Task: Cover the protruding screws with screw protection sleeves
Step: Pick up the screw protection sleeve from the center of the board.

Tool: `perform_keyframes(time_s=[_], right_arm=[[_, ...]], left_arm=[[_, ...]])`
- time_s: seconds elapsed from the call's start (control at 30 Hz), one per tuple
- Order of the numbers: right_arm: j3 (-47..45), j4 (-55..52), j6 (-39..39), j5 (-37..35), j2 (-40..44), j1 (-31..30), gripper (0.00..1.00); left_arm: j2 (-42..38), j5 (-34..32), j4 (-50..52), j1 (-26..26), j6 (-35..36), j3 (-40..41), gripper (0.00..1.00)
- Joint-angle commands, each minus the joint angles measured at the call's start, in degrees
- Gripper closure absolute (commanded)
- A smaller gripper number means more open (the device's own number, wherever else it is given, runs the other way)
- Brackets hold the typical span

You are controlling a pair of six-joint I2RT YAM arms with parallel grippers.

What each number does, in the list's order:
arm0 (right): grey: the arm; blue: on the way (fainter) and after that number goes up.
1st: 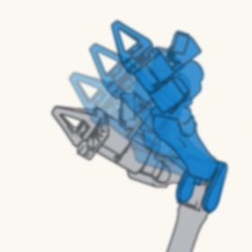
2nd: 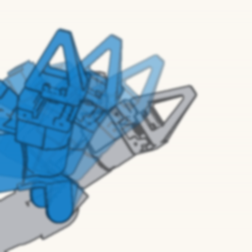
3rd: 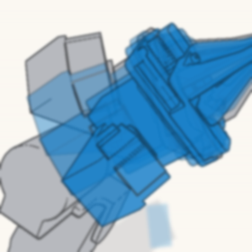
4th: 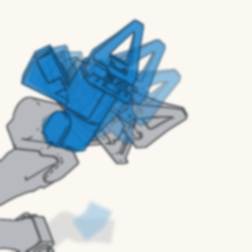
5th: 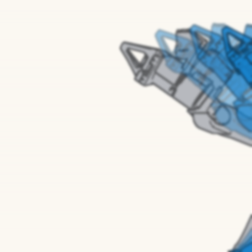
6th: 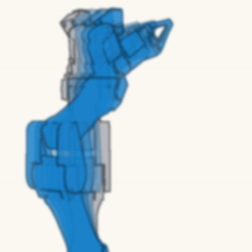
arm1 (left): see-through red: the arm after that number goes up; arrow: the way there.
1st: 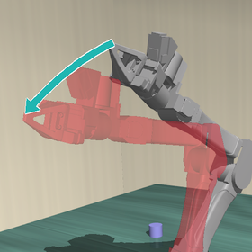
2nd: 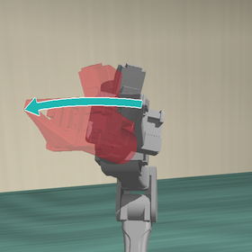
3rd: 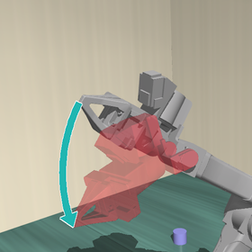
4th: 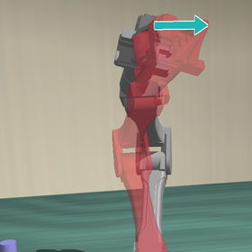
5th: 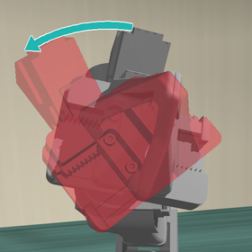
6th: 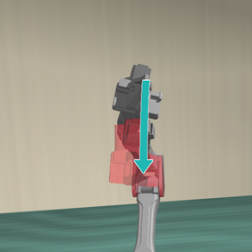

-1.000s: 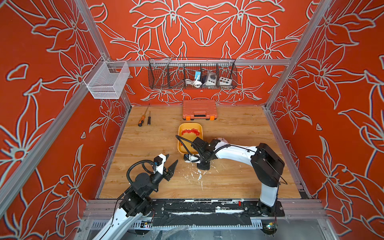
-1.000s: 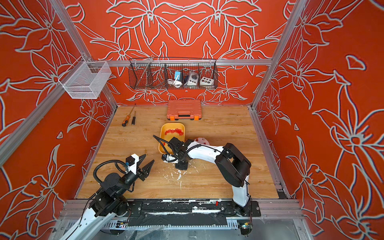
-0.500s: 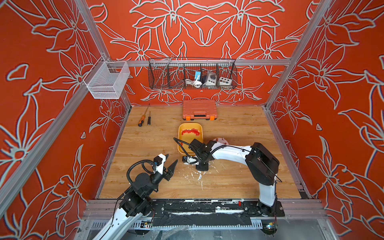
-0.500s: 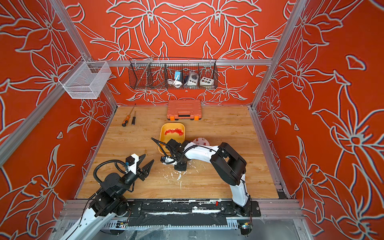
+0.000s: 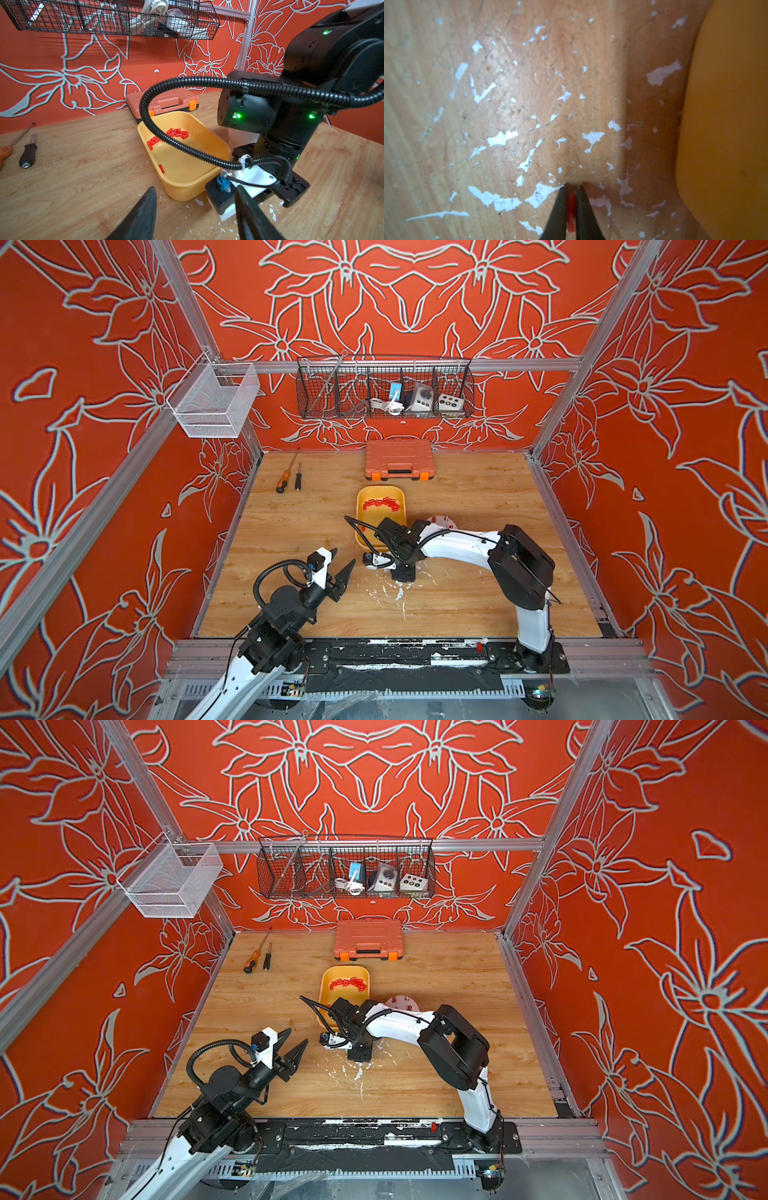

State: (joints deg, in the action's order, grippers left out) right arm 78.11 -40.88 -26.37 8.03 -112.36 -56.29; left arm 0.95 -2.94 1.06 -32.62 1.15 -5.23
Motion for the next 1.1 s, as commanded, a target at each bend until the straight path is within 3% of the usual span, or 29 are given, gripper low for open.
perform_keyframes(time_s=[0.0,0.17,0.37,0.5,0.6,0.67,0.8,0.93,1.07], right_arm=[[1.9,-2.5,1.2,1.2,0.0,-0.8,1.0],[0.6,0.9,5.8,6.8,6.5,-0.8,1.0],[-6.2,13.5,14.5,16.4,20.4,1.8,1.0],[-18.3,35.6,27.3,26.2,31.5,6.9,1.0],[-28.8,55.4,36.9,28.0,38.5,8.6,1.0],[-32.1,61.1,38.0,29.2,41.9,9.0,1.0],[-37.5,69.9,40.7,30.3,48.3,10.0,1.0],[-41.0,75.2,42.7,32.2,52.5,10.4,1.0],[-42.3,79.4,44.8,35.1,53.8,10.3,1.0]], left_arm=[[-0.3,-0.2,-0.7,0.3,-0.2,-0.2,0.42],[0.2,0.5,-1.6,0.2,-0.8,0.0,0.38],[4.3,9.8,-9.8,0.3,-4.2,-0.4,0.38],[12.3,15.4,-22.8,0.3,-11.0,-0.9,0.39],[22.0,23.5,-33.3,0.3,-14.9,-3.3,0.43],[26.7,29.4,-35.9,0.4,-14.6,-5.8,0.49],[31.0,35.0,-45.2,0.4,-15.9,-6.2,0.52],[35.8,43.9,-48.2,0.4,-16.7,-9.8,0.53],[39.0,48.0,-48.7,0.4,-17.0,-12.4,0.53]])
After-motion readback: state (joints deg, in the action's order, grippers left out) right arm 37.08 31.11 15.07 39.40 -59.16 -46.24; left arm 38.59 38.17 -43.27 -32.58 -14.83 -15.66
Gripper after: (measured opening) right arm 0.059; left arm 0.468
